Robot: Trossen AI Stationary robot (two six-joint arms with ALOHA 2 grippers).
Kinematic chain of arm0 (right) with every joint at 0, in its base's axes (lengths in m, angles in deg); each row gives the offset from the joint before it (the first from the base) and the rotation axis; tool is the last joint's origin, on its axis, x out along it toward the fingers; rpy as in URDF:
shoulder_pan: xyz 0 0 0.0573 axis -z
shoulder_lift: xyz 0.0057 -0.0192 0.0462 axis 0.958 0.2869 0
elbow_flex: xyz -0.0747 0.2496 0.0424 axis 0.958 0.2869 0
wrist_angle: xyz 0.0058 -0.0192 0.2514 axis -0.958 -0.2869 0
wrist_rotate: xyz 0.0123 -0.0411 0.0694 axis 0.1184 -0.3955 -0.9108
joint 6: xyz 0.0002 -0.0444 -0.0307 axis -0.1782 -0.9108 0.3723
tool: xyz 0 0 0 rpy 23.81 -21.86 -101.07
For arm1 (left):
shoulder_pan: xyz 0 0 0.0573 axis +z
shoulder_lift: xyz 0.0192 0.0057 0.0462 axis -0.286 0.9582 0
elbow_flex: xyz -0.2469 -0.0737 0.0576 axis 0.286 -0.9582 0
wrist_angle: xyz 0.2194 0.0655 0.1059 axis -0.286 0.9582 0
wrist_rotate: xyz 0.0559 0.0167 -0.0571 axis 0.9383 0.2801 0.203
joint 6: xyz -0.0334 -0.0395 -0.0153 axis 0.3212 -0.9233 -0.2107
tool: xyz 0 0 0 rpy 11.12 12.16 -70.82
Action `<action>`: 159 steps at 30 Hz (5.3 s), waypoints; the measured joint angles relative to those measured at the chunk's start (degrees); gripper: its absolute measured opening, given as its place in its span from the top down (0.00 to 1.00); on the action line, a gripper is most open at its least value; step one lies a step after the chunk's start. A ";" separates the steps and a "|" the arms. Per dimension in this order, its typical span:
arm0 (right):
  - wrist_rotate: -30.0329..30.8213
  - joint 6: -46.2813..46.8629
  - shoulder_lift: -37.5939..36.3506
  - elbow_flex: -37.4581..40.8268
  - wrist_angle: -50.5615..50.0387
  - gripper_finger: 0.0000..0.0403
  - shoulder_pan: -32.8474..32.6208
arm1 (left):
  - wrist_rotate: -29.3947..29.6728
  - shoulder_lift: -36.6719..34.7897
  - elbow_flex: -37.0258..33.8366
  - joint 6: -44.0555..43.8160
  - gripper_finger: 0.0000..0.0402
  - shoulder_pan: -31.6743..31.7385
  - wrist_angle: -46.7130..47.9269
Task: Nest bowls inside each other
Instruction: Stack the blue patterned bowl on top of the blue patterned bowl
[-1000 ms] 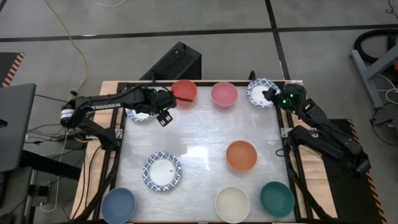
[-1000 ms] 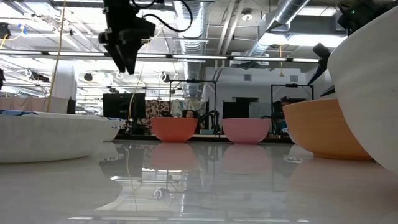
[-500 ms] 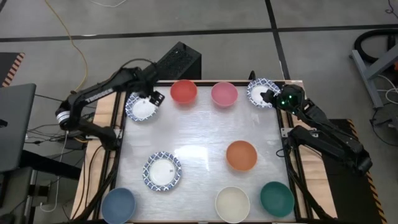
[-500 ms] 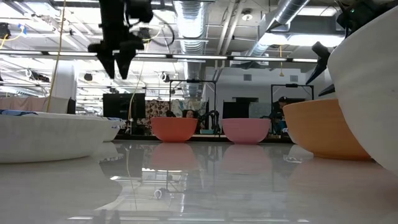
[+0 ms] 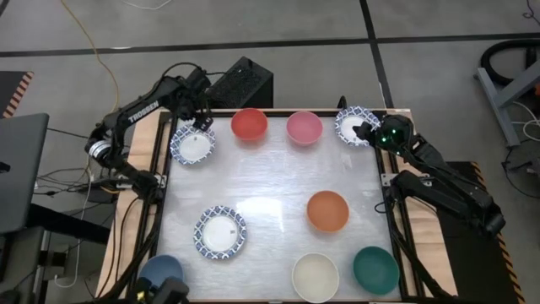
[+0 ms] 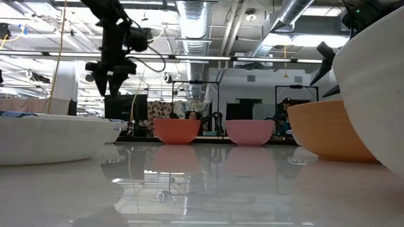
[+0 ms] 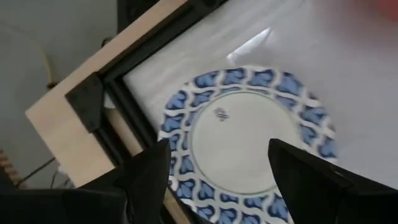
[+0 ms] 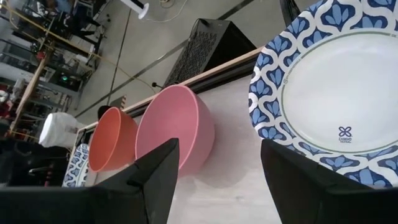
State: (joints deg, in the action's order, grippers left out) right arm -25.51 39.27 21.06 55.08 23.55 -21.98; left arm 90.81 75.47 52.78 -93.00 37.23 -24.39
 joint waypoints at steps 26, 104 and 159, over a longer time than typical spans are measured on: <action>-0.16 0.00 0.00 0.00 0.00 0.38 0.00 | -0.25 12.41 0.00 4.17 0.35 4.65 -2.37; -0.14 0.02 0.02 0.00 0.04 0.38 0.00 | -0.33 12.28 -6.62 18.40 0.53 10.80 -10.29; -0.32 0.04 0.02 0.00 4.04 0.38 0.00 | -10.79 12.30 -6.93 2.22 1.00 9.78 -5.15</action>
State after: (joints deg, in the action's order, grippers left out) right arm -25.82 39.32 21.08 55.08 27.60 -21.98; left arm 80.02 87.77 45.85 -90.77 47.01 -29.54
